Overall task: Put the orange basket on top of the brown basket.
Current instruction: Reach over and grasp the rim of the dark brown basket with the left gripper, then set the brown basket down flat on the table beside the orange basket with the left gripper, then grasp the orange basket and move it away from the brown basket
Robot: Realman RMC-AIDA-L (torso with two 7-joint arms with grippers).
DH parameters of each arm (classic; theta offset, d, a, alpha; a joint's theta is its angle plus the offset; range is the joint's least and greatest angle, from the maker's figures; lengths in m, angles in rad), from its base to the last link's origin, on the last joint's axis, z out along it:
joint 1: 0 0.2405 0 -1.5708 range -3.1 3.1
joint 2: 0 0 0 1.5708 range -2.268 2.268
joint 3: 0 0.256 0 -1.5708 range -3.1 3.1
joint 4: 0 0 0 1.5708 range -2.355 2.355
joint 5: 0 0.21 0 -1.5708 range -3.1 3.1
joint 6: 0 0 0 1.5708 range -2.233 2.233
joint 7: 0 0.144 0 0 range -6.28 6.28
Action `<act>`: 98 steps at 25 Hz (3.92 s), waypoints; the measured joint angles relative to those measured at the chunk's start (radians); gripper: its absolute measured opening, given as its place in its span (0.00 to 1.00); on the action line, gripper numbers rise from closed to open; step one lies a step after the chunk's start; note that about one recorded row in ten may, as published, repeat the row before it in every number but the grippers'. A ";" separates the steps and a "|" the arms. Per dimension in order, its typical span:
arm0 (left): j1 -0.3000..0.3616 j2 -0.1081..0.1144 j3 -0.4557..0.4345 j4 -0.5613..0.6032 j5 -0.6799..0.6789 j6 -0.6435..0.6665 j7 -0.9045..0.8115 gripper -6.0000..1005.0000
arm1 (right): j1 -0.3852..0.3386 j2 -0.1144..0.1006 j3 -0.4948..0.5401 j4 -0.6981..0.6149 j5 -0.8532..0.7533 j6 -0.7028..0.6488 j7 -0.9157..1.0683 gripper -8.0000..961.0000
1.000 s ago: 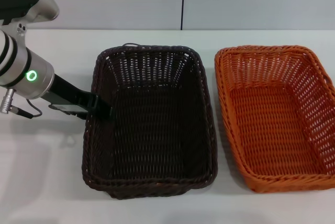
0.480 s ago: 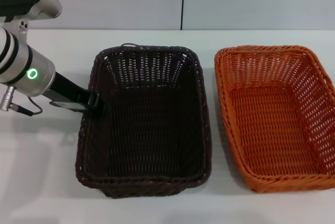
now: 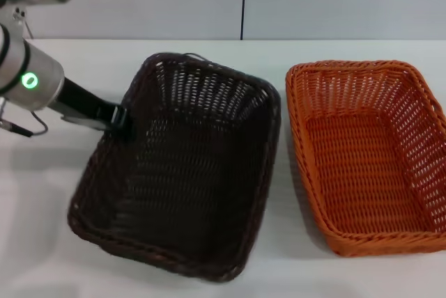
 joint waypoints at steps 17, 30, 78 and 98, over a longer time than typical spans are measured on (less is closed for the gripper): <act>-0.126 0.158 -0.169 -0.042 -0.170 -0.271 0.376 0.21 | 0.000 -0.011 0.000 0.008 0.000 -0.002 0.000 0.70; -0.318 -0.008 0.080 0.343 -0.098 -0.040 0.694 0.20 | -0.009 0.002 -0.006 0.009 0.000 -0.008 0.000 0.70; -0.168 -0.014 0.151 0.257 -0.607 0.461 0.789 0.86 | 0.106 -0.180 -0.637 -0.697 -1.293 -0.430 1.067 0.70; -0.152 -0.010 0.143 0.252 -0.643 0.481 0.780 0.86 | 0.135 -0.075 -0.988 -0.745 -1.420 -0.666 0.960 0.70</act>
